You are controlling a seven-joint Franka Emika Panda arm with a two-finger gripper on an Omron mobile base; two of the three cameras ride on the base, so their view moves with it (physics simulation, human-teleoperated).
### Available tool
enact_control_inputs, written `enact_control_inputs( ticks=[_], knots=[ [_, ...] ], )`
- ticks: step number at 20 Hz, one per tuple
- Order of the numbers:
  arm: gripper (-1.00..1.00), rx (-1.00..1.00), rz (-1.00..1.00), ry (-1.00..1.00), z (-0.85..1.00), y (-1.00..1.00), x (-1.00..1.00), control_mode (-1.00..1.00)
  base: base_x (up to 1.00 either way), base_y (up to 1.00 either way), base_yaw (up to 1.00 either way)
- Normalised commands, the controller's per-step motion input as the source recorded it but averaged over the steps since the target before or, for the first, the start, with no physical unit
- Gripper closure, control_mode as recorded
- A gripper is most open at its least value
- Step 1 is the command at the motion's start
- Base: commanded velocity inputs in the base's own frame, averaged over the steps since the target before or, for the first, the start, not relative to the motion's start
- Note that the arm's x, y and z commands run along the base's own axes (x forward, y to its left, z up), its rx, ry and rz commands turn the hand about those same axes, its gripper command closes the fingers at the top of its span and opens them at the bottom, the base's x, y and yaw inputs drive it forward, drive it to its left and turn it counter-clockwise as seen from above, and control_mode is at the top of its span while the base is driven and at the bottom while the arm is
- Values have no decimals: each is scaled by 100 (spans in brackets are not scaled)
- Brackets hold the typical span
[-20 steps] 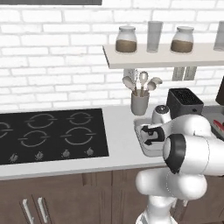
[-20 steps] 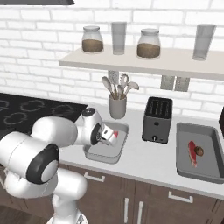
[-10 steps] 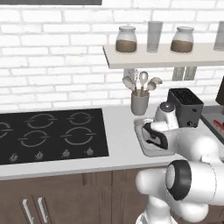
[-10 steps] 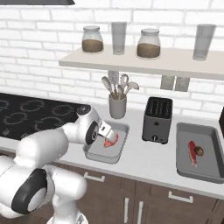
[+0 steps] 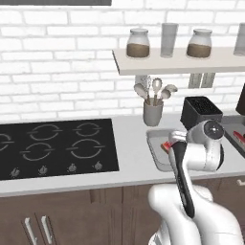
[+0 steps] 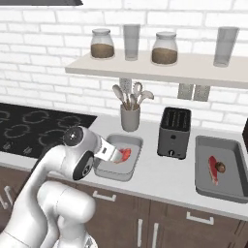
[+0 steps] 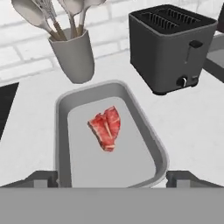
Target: Place one mushroom and one steak in each tupperware on the nearby counter, to pack two identical lunches.
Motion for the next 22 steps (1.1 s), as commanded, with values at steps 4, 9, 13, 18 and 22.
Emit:
enact_control_inputs(
  ticks=[4,9,13,18,22],
  knots=[
    [-100,-6,10,0,100,18,-81,-100,0,0,0],
    [-100,-12,3,3,73,23,-87,-100,0,0,0],
    [-100,-14,0,4,-5,6,-93,-100,0,0,0],
    [-100,-1,0,0,-7,-2,-20,100,-80,-24,0],
    [-100,0,0,0,0,0,0,100,-96,-85,-17]
  ],
)
